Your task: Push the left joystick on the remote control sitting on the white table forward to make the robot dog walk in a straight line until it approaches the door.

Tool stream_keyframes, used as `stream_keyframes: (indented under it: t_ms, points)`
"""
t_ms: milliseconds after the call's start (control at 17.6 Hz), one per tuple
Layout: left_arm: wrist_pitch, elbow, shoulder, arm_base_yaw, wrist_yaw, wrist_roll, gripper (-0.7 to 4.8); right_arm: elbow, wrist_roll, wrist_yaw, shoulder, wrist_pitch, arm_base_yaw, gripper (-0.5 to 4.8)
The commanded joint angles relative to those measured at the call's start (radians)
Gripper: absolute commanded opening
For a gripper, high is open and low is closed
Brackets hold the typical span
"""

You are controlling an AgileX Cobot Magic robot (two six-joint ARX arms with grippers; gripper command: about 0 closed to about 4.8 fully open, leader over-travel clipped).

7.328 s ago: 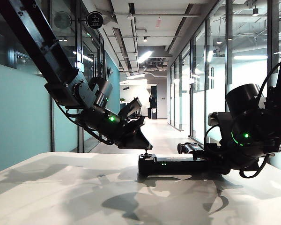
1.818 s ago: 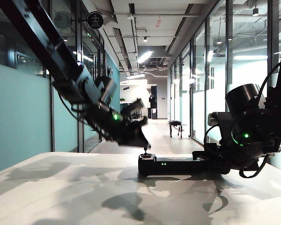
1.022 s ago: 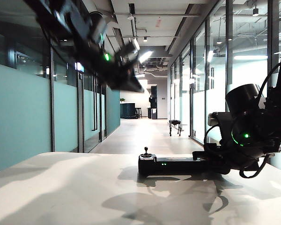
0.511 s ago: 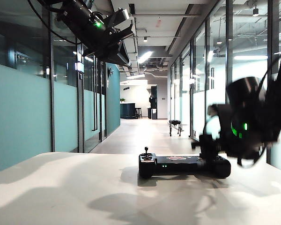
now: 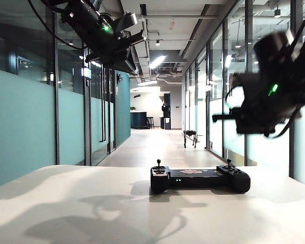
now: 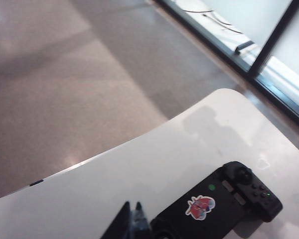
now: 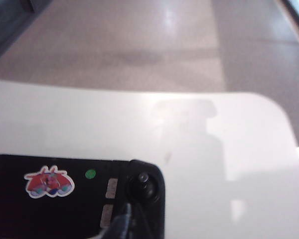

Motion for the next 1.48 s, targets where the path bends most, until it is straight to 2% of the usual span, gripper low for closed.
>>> stream_keyframes:
  t_ms: [57,170,398,682,1022,1250,1477]
  points:
    - [0.010,0.002,-0.012,-0.002,-0.010,0.000,-0.05,-0.043,-0.016,-0.002,-0.072,0.000,0.001,-0.06]
    - [0.033,-0.013,-0.013,-0.002,-0.009,0.000,-0.05,-0.089,-0.016,-0.002,-0.129,-0.002,0.001,-0.06]
    - [0.139,-0.162,-0.046,-0.003,-0.025,-0.001,-0.05,-0.173,-0.016,-0.006,-0.243,-0.016,0.002,-0.06]
    - [0.322,-0.497,-0.263,-0.003,-0.071,-0.004,-0.05,-0.258,-0.016,-0.087,-0.404,-0.049,0.002,-0.06]
    - [0.441,-0.874,-0.621,-0.003,-0.165,0.000,-0.05,-0.369,-0.016,-0.164,-0.593,-0.063,0.002,-0.06]
    - [0.479,-1.152,-0.908,-0.003,-0.238,0.000,-0.05,-0.385,-0.034,-0.186,-0.742,-0.194,0.002,-0.06]
    - [0.480,-1.361,-1.173,-0.003,-0.292,0.004,-0.05,-0.385,-0.073,-0.212,-0.848,-0.276,0.002,-0.06]
